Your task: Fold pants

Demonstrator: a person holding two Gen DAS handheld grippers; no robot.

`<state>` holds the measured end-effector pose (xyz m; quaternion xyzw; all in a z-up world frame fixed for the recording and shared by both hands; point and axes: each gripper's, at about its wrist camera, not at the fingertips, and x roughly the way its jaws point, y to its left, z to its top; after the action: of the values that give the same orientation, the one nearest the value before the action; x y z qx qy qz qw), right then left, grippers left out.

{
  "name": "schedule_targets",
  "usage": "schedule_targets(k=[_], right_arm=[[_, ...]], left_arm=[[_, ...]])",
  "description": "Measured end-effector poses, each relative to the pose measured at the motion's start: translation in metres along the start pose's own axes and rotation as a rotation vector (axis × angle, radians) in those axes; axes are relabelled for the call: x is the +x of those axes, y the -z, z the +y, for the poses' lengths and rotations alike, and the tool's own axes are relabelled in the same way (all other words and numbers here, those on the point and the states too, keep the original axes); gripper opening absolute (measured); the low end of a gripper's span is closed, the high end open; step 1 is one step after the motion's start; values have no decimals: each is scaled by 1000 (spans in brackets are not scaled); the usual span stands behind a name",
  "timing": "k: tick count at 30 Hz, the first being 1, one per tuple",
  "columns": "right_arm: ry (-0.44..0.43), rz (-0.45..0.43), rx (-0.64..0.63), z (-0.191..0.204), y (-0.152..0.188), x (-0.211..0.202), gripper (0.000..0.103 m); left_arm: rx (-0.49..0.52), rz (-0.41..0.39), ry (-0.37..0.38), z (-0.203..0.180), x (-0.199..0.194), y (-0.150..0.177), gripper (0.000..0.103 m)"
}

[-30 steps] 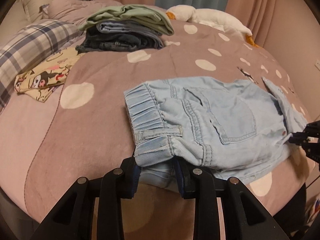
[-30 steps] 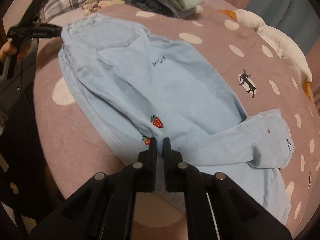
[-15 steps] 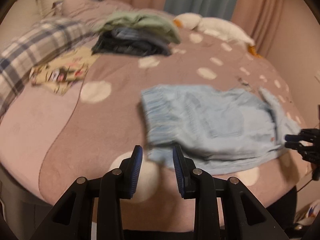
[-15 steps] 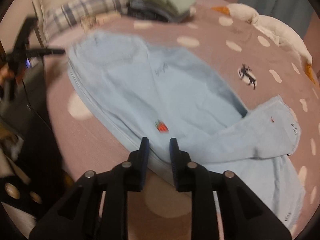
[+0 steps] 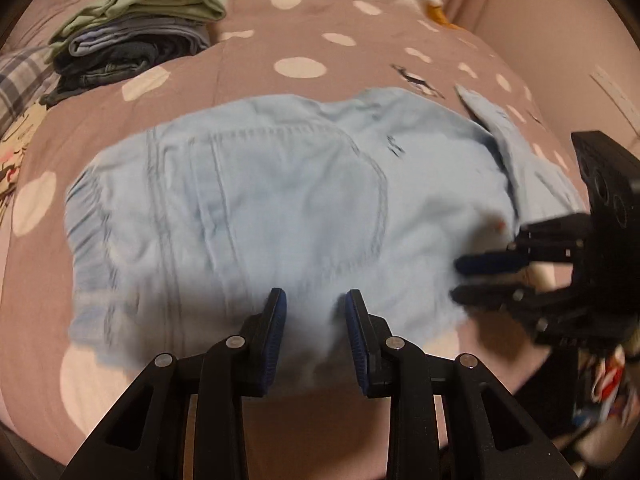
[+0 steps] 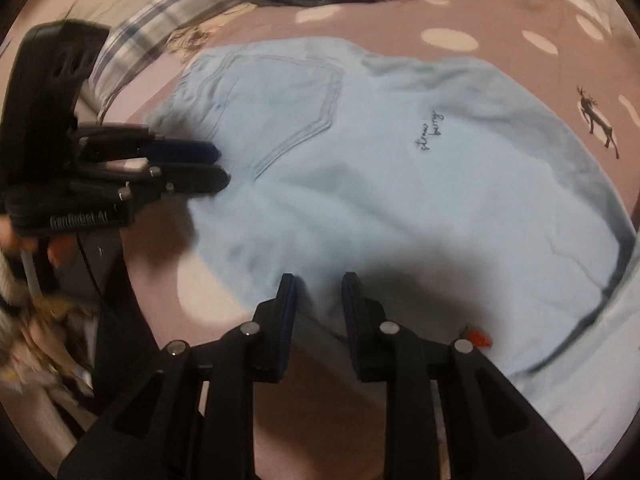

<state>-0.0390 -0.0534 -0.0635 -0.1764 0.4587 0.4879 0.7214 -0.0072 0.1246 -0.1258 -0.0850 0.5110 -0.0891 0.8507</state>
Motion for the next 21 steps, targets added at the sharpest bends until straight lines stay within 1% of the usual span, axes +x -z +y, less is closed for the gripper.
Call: schedule_targets(k=[3, 5, 6, 7, 8, 9, 10, 11, 12, 13, 14, 15, 16, 18, 19, 21], right_arm=[[-49, 9, 25, -7, 9, -13, 23], [-42, -14, 78, -19, 12, -24, 23], [-31, -41, 114, -28, 12, -34, 25], [-6, -86, 160, -40, 12, -47, 31], [19, -128, 203, -51, 10, -58, 34], [47, -180, 262, -67, 10, -72, 40], [75, -232, 334, -87, 10, -86, 47], [108, -263, 398, -105, 10, -95, 52], [179, -278, 496, -131, 9, -104, 59], [237, -274, 574, -154, 7, -108, 60], [273, -268, 632, -172, 4, -109, 60], [303, -261, 709, -197, 0, -109, 60], [308, -255, 761, -215, -3, -109, 60], [299, -245, 833, -244, -16, -102, 60], [311, -229, 857, -257, -22, -96, 59], [366, -181, 866, -267, -38, -82, 59]], left_arm=[[-46, -2, 56, 12, -11, 13, 29], [-82, -7, 72, 17, -16, 11, 29], [-92, -14, 68, 18, -19, 10, 29], [-91, -26, 55, 17, -22, 8, 29], [-83, -42, 46, 13, -25, 4, 29], [-75, -62, 56, 7, -28, -1, 29], [-71, -77, 76, 3, -29, -5, 29], [-63, -91, 108, -5, -30, -10, 29], [-50, -98, 133, -12, -29, -14, 29], [-31, -102, 159, -22, -27, -18, 29], [-15, -100, 183, -34, -22, -23, 29], [7, -91, 217, -48, -14, -28, 29], [23, -82, 243, -59, -9, -32, 29], [69, -54, 284, -86, 6, -40, 29], [88, -46, 293, -95, 11, -43, 29], [131, -23, 317, -119, 24, -50, 29]])
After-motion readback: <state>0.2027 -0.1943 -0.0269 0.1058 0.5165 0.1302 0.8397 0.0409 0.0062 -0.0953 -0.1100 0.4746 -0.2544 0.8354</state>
